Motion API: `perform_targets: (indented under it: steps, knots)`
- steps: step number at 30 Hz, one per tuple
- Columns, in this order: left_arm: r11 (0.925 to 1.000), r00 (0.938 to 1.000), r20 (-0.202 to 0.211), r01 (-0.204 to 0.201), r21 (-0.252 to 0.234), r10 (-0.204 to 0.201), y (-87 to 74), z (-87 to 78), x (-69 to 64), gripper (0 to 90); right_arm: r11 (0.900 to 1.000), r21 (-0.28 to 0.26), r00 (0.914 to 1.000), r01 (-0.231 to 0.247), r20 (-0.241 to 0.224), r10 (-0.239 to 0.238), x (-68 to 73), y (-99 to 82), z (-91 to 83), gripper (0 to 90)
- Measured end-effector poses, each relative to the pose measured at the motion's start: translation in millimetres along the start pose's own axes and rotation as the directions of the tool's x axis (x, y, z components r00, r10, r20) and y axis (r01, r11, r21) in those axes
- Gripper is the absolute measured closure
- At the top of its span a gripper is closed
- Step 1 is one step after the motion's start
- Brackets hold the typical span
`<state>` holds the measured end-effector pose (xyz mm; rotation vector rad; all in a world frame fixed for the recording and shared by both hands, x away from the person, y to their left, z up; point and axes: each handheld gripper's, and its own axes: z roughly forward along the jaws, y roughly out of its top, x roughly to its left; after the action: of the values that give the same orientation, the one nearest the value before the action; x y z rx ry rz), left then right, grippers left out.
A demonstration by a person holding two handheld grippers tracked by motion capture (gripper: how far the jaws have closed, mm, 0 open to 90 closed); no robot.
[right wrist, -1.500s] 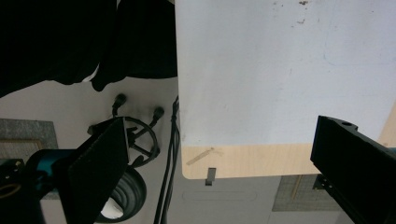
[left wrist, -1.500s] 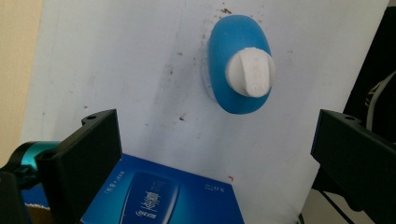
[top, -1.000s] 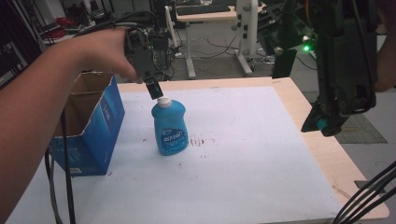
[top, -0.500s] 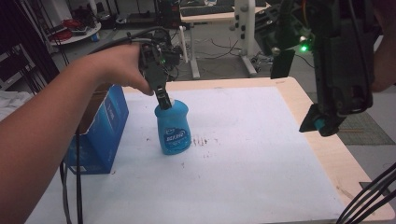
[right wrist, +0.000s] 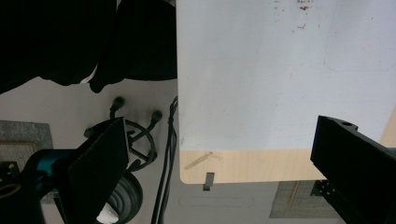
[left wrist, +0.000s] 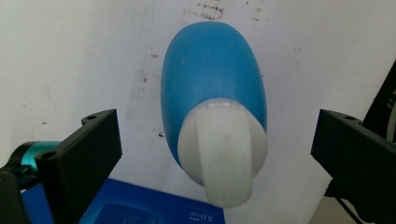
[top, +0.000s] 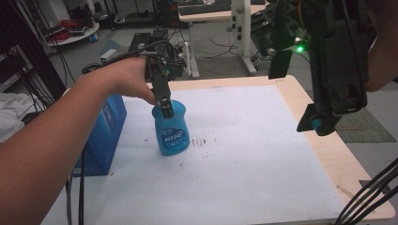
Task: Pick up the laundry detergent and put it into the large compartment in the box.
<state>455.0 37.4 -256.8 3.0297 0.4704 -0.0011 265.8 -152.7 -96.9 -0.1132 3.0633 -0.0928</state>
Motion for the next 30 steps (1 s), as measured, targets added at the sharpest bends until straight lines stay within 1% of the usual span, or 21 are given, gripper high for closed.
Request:
perform_targets:
  steps: [3,4,5,8,11,13,15,18,23,26,30]
  knots:
    - [1.0,1.0,0.001,0.005,0.009,-0.005,2.2,3.4,0.4,1.8,1.0,0.0,1.0,0.0,-0.004,0.0,-0.9,0.0,1.5,3.5]
    - [0.9999,1.0,-0.003,0.004,0.013,-0.004,4.3,7.5,1.6,1.8,1.0,0.001,1.0,-0.001,-0.008,0.001,-2.4,-0.5,3.9,3.5]
    - [0.9999,1.0,-0.001,0.007,0.013,-0.007,4.7,9.4,1.9,1.8,1.0,0.003,0.9999,-0.008,-0.01,0.008,-2.7,-0.6,4.6,3.5]
    - [0.9997,0.9999,0.0,0.013,0.02,-0.013,5.1,14.4,3.5,1.8,1.0,0.005,0.9999,-0.007,-0.012,0.007,-4.3,-0.9,6.2,3.5]
    - [0.9997,0.9998,0.001,0.018,0.014,-0.018,4.8,19.1,5.3,1.8,1.0,0.003,0.9999,-0.007,-0.013,0.007,-4.9,-0.7,6.6,3.5]
    - [0.9997,0.9998,-0.001,0.02,0.016,-0.02,4.8,20.3,5.7,1.8,1.0,0.002,0.9999,-0.004,-0.013,0.004,-5.5,-0.6,6.8,3.5]
    - [0.9996,0.9996,0.006,0.026,0.013,-0.026,4.9,23.4,5.6,1.8,1.0,0.004,0.9999,-0.004,-0.016,0.004,-6.5,-0.3,7.3,3.5]
    - [0.9996,0.9998,0.006,0.019,0.022,-0.019,6.2,26.4,5.4,1.8,1.0,0.002,0.9999,-0.003,-0.017,0.003,-7.0,0.1,8.1,3.5]
    - [0.9997,0.9997,-0.002,0.022,0.006,-0.022,6.7,30.3,5.3,1.8,1.0,0.008,0.9997,-0.005,-0.022,0.005,-7.5,1.3,8.9,3.5]
    - [0.9998,0.9998,0.002,0.018,0.009,-0.018,6.5,32.2,5.5,1.8,1.0,0.008,0.9998,-0.003,-0.021,0.003,-7.8,1.5,9.4,3.5]
    - [0.9997,0.9997,0.004,0.024,0.01,-0.024,6.4,36.4,5.7,1.8,1.0,0.006,0.9998,-0.003,-0.021,0.003,-8.5,2.0,9.7,3.5]
